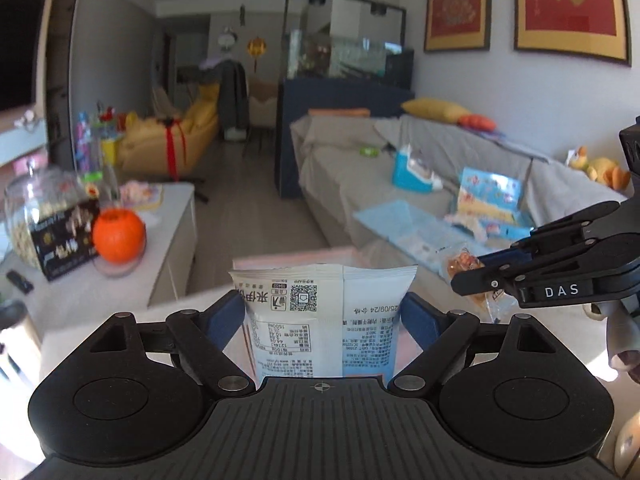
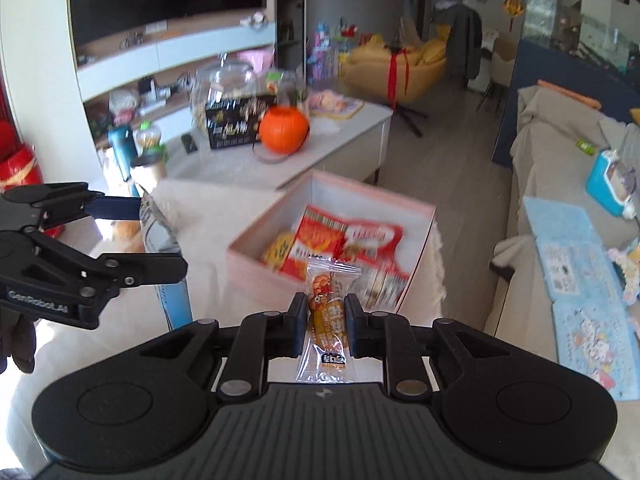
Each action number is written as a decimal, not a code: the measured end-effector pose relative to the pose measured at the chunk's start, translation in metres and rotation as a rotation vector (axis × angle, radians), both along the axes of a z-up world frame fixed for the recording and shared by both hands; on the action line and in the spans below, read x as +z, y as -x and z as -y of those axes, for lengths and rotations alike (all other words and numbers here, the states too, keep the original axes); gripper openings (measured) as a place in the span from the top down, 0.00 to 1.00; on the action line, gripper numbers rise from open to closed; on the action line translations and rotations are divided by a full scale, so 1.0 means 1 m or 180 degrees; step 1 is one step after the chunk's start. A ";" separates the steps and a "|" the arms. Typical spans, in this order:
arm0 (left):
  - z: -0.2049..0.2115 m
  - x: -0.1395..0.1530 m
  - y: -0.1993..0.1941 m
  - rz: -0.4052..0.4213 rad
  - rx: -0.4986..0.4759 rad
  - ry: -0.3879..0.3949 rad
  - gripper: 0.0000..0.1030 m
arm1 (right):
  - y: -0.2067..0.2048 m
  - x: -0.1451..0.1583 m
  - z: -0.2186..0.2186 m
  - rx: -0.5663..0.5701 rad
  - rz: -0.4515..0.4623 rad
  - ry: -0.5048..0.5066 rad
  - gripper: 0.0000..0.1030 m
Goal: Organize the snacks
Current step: 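Lower the blue packet and wrapped treat into the pink box and open both tools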
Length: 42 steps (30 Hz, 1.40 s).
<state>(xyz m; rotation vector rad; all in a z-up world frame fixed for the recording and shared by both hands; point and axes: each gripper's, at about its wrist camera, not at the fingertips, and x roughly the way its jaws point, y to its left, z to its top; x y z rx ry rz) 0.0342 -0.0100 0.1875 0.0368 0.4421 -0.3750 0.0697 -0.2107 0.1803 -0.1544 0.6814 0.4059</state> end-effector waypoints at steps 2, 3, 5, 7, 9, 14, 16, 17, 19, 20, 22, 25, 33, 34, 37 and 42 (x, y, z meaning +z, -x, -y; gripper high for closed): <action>0.005 0.019 -0.011 0.0188 0.0031 -0.0025 0.13 | -0.009 0.024 0.002 -0.0077 0.0165 -0.0072 0.81; 0.006 0.026 -0.017 0.0223 0.0028 -0.0011 0.13 | -0.017 0.035 0.003 -0.0118 0.0238 -0.0099 0.81; 0.011 0.036 -0.032 0.0266 -0.0019 0.0060 0.13 | -0.030 0.048 0.002 -0.0181 0.0314 -0.0119 0.81; 0.016 0.042 -0.047 0.0340 -0.0080 0.0144 0.13 | -0.046 0.055 0.000 -0.0222 0.0377 -0.0113 0.81; 0.018 0.043 -0.067 0.0373 -0.0127 0.0253 0.12 | -0.061 0.055 -0.004 -0.0227 0.0388 -0.0101 0.81; 0.013 -0.010 -0.160 -0.0559 -0.0324 0.0868 0.15 | -0.102 0.031 -0.004 -0.0111 0.0174 -0.0329 0.78; 0.006 -0.041 -0.179 -0.0771 -0.0230 0.0904 0.17 | -0.118 0.010 0.000 -0.0141 -0.0026 -0.0421 0.66; 0.004 -0.052 -0.183 -0.0795 -0.0173 0.0805 0.17 | -0.123 0.002 0.001 -0.0161 -0.0086 -0.0423 0.61; 0.000 -0.072 -0.183 -0.0851 -0.0119 0.0587 0.17 | -0.133 -0.016 0.004 -0.0220 -0.0201 -0.0415 0.60; -0.004 -0.079 -0.182 -0.0877 -0.0099 0.0533 0.17 | -0.136 -0.024 0.006 -0.0264 -0.0261 -0.0413 0.60; -0.020 -0.084 -0.177 -0.0901 -0.0086 0.0515 0.17 | -0.139 -0.038 0.009 -0.0348 -0.0352 -0.0406 0.60; -0.055 -0.080 -0.158 -0.0741 0.0054 0.0504 0.17 | -0.140 -0.050 0.006 -0.0410 -0.0369 -0.0318 0.59; -0.171 -0.087 -0.106 -0.0643 0.1170 0.0110 0.18 | -0.133 -0.073 -0.028 -0.0225 -0.0452 -0.0287 0.48; -0.188 -0.093 -0.101 -0.0729 0.1313 0.0158 0.19 | -0.131 -0.075 -0.038 -0.0172 -0.0464 -0.0291 0.45; -0.227 -0.111 -0.081 -0.0793 0.1546 0.0305 0.19 | -0.123 -0.083 -0.076 0.0062 -0.0563 -0.0320 0.42; -0.257 -0.130 -0.080 -0.0865 0.1604 0.0449 0.19 | -0.113 -0.096 -0.160 0.0439 -0.0798 -0.0334 0.35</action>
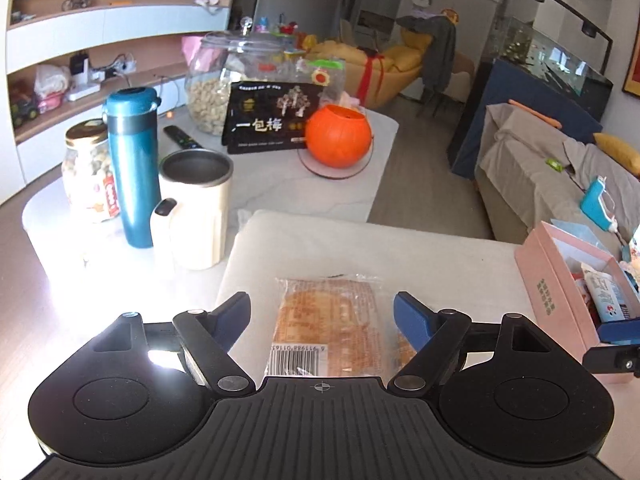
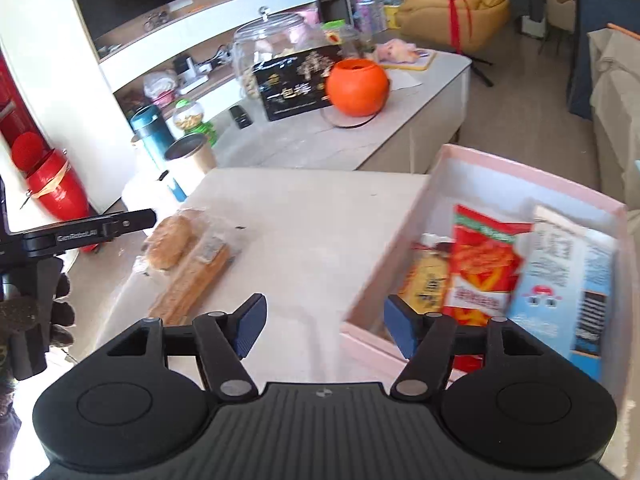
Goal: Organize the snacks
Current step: 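Lower the blue packet and wrapped treat into the pink box and open both tools, then grasp the round bread packet with the left tool while the right tool grasps the long bread stick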
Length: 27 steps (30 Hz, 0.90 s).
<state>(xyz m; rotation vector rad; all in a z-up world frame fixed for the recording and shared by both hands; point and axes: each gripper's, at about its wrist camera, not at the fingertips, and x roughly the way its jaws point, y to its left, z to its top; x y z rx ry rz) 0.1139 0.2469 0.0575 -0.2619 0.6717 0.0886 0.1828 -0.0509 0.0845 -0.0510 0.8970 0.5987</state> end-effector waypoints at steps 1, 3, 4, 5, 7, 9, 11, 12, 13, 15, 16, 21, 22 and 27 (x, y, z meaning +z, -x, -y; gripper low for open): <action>-0.002 -0.005 -0.005 -0.0025 0.0015 0.0019 0.19 | 0.004 -0.002 -0.022 -0.0044 0.0046 0.0095 0.15; -0.004 -0.016 -0.008 -0.0057 0.0062 0.0084 0.19 | 0.007 -0.007 -0.055 -0.0206 0.0201 0.0261 0.08; -0.005 -0.020 -0.011 -0.0081 0.0072 0.0122 0.19 | 0.008 -0.009 -0.070 -0.0252 0.0301 0.0316 0.08; -0.005 -0.024 -0.014 -0.0111 0.0069 0.0153 0.19 | 0.008 -0.011 -0.081 -0.0268 0.0394 0.0334 0.09; -0.003 -0.033 -0.016 -0.0167 0.0023 0.0233 0.19 | 0.009 -0.014 -0.096 -0.0361 0.0545 0.0343 0.10; 0.001 -0.038 -0.011 -0.0163 -0.0097 0.0308 0.21 | 0.009 -0.018 -0.102 -0.0403 0.0619 0.0397 0.10; 0.009 -0.040 -0.002 -0.0135 -0.0181 0.0220 0.28 | 0.007 -0.021 -0.096 -0.0322 0.0611 0.0449 0.13; 0.014 -0.041 0.002 -0.0131 -0.0213 0.0158 0.29 | 0.005 -0.023 -0.090 -0.0280 0.0578 0.0469 0.14; 0.018 -0.041 0.006 -0.0126 -0.0232 0.0121 0.29 | 0.006 -0.025 -0.081 -0.0279 0.0571 0.0517 0.16; 0.026 -0.041 0.013 -0.0120 -0.0260 0.0107 0.29 | 0.007 -0.028 -0.060 -0.0308 0.0474 0.0613 0.17; 0.031 -0.042 0.016 -0.0110 -0.0289 0.0132 0.29 | 0.009 -0.029 -0.048 -0.0310 0.0448 0.0636 0.19; 0.052 -0.042 0.022 -0.0087 -0.0415 0.0173 0.29 | 0.013 -0.034 0.017 -0.0491 0.0495 0.0936 0.21; 0.057 -0.042 0.021 -0.0090 -0.0433 0.0159 0.29 | 0.011 -0.034 0.029 -0.0468 0.0465 0.0896 0.19; 0.076 -0.039 0.024 -0.0147 -0.0590 0.0203 0.34 | 0.006 -0.030 0.064 -0.0491 0.0517 0.1067 0.19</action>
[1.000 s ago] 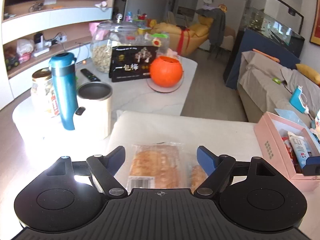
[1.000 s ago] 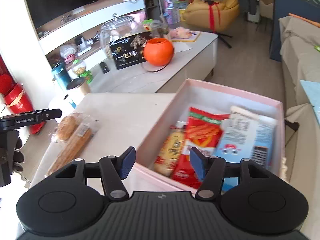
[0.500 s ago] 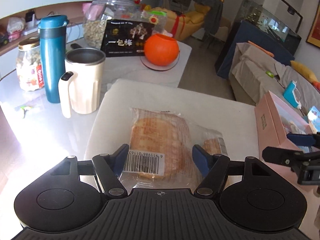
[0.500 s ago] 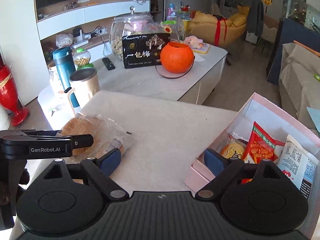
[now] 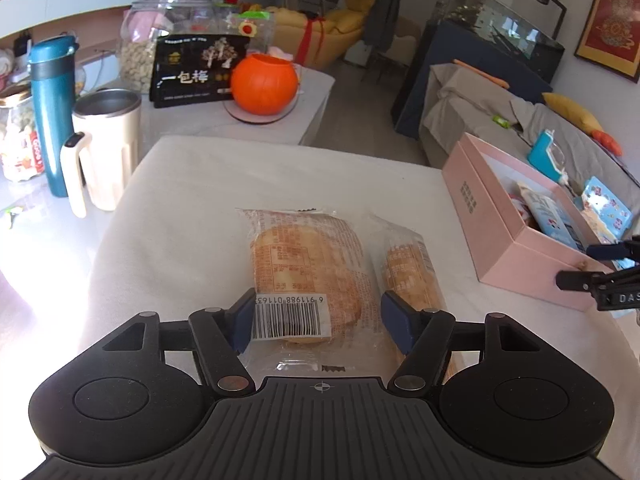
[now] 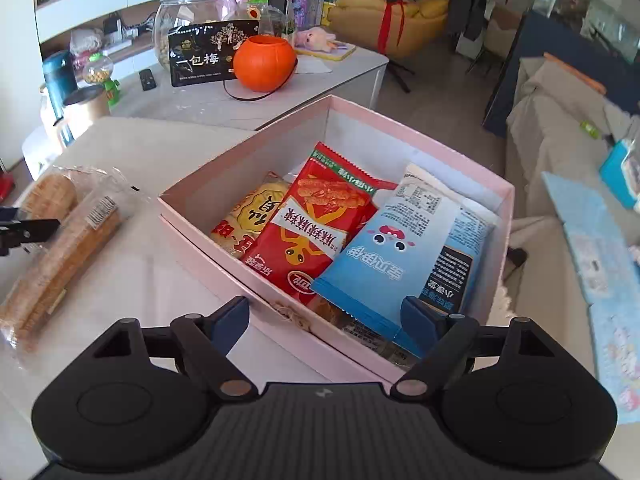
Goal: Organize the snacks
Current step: 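Grasp the round bread packet with the left tool while the right tool grasps the long bread stick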
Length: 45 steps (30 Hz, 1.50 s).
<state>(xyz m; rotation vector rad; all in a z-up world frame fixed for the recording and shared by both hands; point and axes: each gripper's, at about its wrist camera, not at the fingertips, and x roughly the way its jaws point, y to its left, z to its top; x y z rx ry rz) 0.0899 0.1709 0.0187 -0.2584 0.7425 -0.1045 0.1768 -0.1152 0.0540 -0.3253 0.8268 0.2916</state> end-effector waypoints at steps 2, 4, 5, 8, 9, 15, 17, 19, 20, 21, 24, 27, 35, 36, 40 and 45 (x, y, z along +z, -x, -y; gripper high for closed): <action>0.007 0.000 0.004 -0.0019 -0.0062 0.0003 0.35 | 0.004 0.000 0.002 -0.0011 0.0279 0.0305 0.20; 0.013 0.000 0.007 -0.0039 -0.0117 0.0004 0.35 | 0.005 0.002 0.003 -0.0025 0.0471 0.0451 0.21; 0.016 0.000 0.009 -0.0038 -0.0135 -0.0006 0.36 | 0.004 0.005 0.003 -0.0038 0.0502 0.0419 0.23; 0.022 0.001 0.019 -0.0030 -0.0128 -0.0114 0.40 | 0.013 0.022 0.000 -0.0060 0.0567 0.0183 0.29; 0.023 0.002 0.022 -0.0026 -0.0105 -0.0160 0.41 | 0.021 0.030 -0.006 0.0049 0.0577 0.0049 0.29; 0.022 0.010 0.041 -0.0078 -0.0022 -0.0388 0.42 | 0.036 0.031 -0.059 0.0497 -0.0022 -0.0626 0.28; 0.023 0.011 0.049 -0.0103 -0.0030 -0.0478 0.41 | 0.032 0.017 -0.083 0.0510 -0.0221 -0.0759 0.28; 0.024 0.011 0.054 -0.0122 -0.0045 -0.0566 0.41 | 0.025 0.002 -0.103 0.0487 -0.0363 -0.0833 0.28; 0.024 0.011 0.057 -0.0129 -0.0050 -0.0585 0.41 | 0.021 -0.005 -0.111 0.0473 -0.0436 -0.0857 0.28; 0.024 0.011 0.059 -0.0133 -0.0052 -0.0587 0.41 | 0.016 -0.013 -0.119 0.0447 -0.0524 -0.0875 0.29; 0.021 0.011 0.062 -0.0128 -0.0042 -0.0559 0.41 | 0.010 -0.028 -0.127 0.0407 -0.0727 -0.0892 0.50; 0.022 0.009 0.064 -0.0097 -0.0059 -0.0491 0.41 | 0.020 -0.023 -0.119 0.0488 -0.0773 -0.0744 0.63; 0.087 0.004 0.061 -0.0089 -0.0859 -0.0085 0.41 | 0.051 -0.020 -0.036 -0.0029 -0.0598 -0.0660 0.68; 0.099 0.004 0.062 -0.0102 -0.0991 -0.0076 0.41 | 0.055 -0.020 -0.020 -0.0150 -0.0589 -0.0758 0.68; 0.130 0.011 0.073 -0.0023 -0.1111 -0.0535 0.39 | 0.072 -0.025 0.023 -0.0532 -0.0417 -0.0879 0.67; 0.125 0.031 0.086 0.0045 -0.0982 -0.0659 0.42 | 0.089 -0.036 0.067 -0.0774 -0.0126 -0.0959 0.40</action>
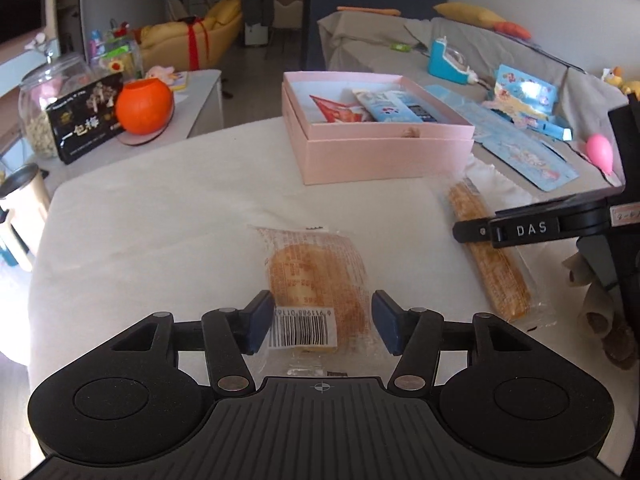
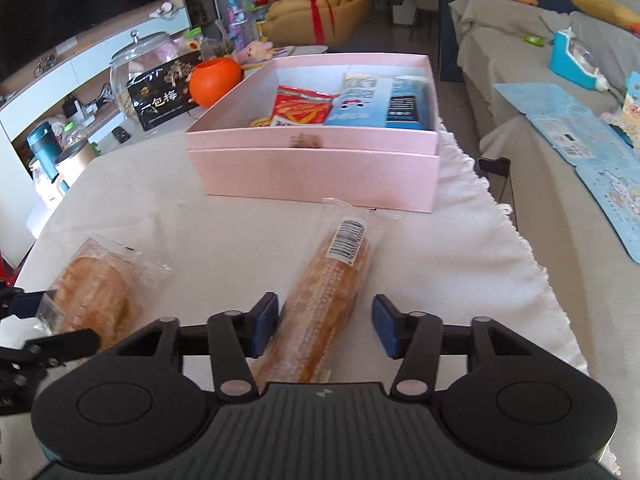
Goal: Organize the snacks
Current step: 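Grasp the round bread packet with the left tool while the right tool grasps the long bread stick, then lift both bread packets, lower them into the pink box and open both tools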
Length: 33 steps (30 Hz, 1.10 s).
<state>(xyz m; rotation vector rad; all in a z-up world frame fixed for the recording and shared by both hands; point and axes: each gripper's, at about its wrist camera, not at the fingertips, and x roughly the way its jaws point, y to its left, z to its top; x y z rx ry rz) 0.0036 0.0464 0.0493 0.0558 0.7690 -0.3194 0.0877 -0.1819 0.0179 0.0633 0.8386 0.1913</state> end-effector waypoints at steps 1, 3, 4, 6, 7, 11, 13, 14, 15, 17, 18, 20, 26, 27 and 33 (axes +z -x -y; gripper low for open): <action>-0.002 0.005 0.003 0.0018 0.0006 0.0028 0.42 | 0.002 -0.003 0.006 -0.0029 0.0021 -0.0034 0.33; -0.004 0.012 0.003 0.0039 -0.0003 0.0052 0.42 | 0.005 -0.006 0.012 -0.0017 0.0101 -0.0136 0.32; -0.004 0.015 0.004 0.0048 0.0012 0.0041 0.42 | 0.007 -0.007 0.012 -0.0004 0.0136 -0.0129 0.32; -0.002 0.019 0.004 0.0078 0.0058 -0.0018 0.42 | 0.011 -0.011 0.007 0.0040 0.0237 -0.0061 0.28; 0.000 0.019 0.000 0.0069 0.0075 -0.0056 0.42 | 0.013 -0.012 0.002 0.0072 0.0293 -0.0002 0.25; 0.013 0.002 -0.020 -0.0096 0.0201 -0.0217 0.42 | 0.015 -0.015 -0.011 0.0137 0.0356 0.0246 0.21; 0.017 -0.008 -0.029 -0.0096 0.0270 -0.0273 0.35 | 0.014 -0.014 -0.009 0.0133 0.0354 0.0190 0.21; 0.018 -0.012 -0.034 -0.0112 0.0303 -0.0258 0.33 | 0.014 -0.014 -0.006 0.0126 0.0354 0.0133 0.21; 0.019 -0.015 -0.039 -0.0143 0.0337 -0.0244 0.32 | 0.014 -0.014 -0.003 0.0118 0.0354 0.0076 0.21; 0.020 -0.021 -0.048 -0.0224 0.0359 -0.0219 0.32 | 0.015 -0.014 0.001 0.0108 0.0354 0.0002 0.21; 0.019 -0.023 -0.051 -0.0262 0.0362 -0.0182 0.32 | 0.015 -0.014 0.002 0.0105 0.0355 -0.0009 0.21; 0.019 -0.026 -0.054 -0.0299 0.0374 -0.0126 0.33 | 0.015 -0.015 0.000 0.0106 0.0358 0.0018 0.20; 0.028 -0.023 -0.046 -0.0336 0.0168 0.0035 0.42 | 0.012 -0.015 -0.011 0.0084 0.0332 0.0212 0.20; 0.032 -0.022 -0.043 -0.0329 0.0125 0.0018 0.42 | 0.010 -0.015 -0.015 0.0092 0.0311 0.0301 0.21; 0.039 -0.020 -0.019 -0.0363 -0.0039 -0.0020 0.44 | 0.004 0.002 -0.022 0.0227 0.0084 0.0302 0.65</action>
